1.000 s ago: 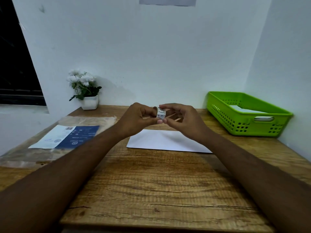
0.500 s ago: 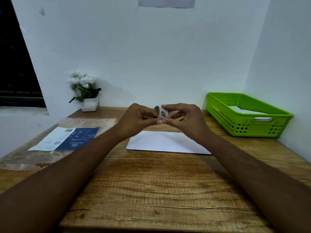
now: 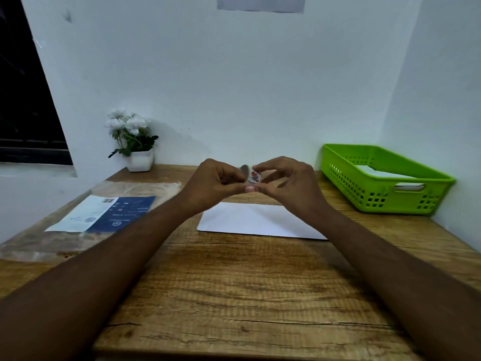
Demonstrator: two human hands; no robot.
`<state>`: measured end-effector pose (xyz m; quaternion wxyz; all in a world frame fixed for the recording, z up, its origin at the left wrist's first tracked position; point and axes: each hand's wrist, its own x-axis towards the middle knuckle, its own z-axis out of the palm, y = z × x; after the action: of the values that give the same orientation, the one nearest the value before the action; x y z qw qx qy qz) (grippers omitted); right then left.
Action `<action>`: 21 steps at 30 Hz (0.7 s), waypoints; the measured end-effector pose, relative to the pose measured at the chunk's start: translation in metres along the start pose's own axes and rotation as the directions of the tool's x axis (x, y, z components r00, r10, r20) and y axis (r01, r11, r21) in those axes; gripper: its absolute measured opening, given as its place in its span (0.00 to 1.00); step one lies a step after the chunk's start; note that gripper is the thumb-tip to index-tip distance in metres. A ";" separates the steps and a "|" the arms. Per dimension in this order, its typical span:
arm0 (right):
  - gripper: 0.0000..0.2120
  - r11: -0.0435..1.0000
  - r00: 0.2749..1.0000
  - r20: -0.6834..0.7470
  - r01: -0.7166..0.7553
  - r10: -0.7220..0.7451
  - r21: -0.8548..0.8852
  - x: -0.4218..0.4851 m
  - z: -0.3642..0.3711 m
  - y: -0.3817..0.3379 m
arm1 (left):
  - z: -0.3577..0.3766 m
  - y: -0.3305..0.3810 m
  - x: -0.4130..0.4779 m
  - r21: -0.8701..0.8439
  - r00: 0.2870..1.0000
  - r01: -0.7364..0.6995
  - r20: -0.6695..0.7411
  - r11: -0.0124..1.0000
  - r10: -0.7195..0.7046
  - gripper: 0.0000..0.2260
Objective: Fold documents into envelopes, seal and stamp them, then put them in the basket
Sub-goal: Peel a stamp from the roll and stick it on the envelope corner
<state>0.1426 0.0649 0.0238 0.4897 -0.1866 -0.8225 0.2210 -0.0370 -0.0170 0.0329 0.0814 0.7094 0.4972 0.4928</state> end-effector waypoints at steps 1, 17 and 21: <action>0.17 1.000 1.000 0.001 -0.001 0.001 -0.005 0.000 0.000 -0.001 | 0.000 -0.001 0.000 -0.010 1.000 0.008 0.001 1.000 -0.008 0.07; 0.12 0.986 0.986 0.111 -0.137 0.126 0.099 0.003 0.001 0.011 | -0.001 -0.013 0.000 0.097 0.996 -0.032 0.083 0.995 0.024 0.09; 0.09 0.956 0.976 0.109 -0.208 0.189 0.206 0.005 0.002 0.014 | 0.000 -0.012 0.002 0.114 0.995 -0.046 0.094 0.992 0.035 0.09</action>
<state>0.1402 0.0792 0.0191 0.4455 -0.2039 -0.7916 0.3650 -0.0444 -0.0097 0.0266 0.0527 0.7447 0.5064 0.4315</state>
